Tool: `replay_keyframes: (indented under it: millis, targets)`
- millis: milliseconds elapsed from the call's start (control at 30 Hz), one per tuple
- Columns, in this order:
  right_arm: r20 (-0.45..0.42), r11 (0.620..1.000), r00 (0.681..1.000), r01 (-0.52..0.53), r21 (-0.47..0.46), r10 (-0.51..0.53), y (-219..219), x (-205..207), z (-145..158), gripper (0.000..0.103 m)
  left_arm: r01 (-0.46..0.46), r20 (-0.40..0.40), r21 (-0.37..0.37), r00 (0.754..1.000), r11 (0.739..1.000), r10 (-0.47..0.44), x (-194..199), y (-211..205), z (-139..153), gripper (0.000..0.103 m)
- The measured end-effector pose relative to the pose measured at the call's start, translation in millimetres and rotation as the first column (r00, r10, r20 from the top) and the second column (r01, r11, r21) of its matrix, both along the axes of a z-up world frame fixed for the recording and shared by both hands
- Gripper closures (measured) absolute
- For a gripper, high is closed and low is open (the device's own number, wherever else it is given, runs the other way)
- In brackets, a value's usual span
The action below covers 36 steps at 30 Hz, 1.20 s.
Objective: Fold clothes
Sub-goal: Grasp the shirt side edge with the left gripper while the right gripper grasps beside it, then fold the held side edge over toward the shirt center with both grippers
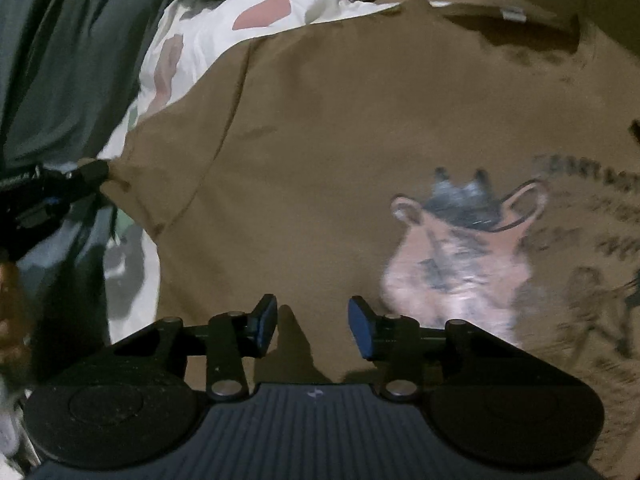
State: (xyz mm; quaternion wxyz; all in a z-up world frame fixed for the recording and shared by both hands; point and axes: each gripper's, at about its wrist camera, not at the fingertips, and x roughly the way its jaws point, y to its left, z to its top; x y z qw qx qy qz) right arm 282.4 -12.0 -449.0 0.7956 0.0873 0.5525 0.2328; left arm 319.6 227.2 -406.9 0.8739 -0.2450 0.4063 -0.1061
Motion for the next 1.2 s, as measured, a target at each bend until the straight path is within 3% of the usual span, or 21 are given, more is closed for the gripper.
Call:
replay_keyframes:
  millis: [200,300,333,800,1200]
  targets:
    - [0.012,0.996,0.997,0.074,0.051,-0.075,8,-2,-9,0.06,0.018,0.01,0.0,1.0,1.0,-0.018,1,1,4,0.094]
    - [0.0,0.99,0.996,0.091,0.109,-0.092,12,-2,-11,0.088,0.021,0.019,0.008,1.0,1.0,-0.021,1,0,5,0.094]
    - [-0.008,0.987,0.995,0.096,0.132,-0.095,14,-2,-12,0.089,0.021,0.02,0.01,1.0,1.0,-0.021,1,0,5,0.094]
    - [-0.068,0.974,0.996,0.065,0.217,-0.052,66,4,-22,0.089,0.048,0.024,-0.013,0.999,0.999,-0.047,-3,-4,5,0.094]
    - [-0.069,0.963,0.995,0.085,0.254,-0.07,74,5,-30,0.089,0.201,0.066,-0.022,0.978,0.979,-0.199,-17,-40,7,0.094]
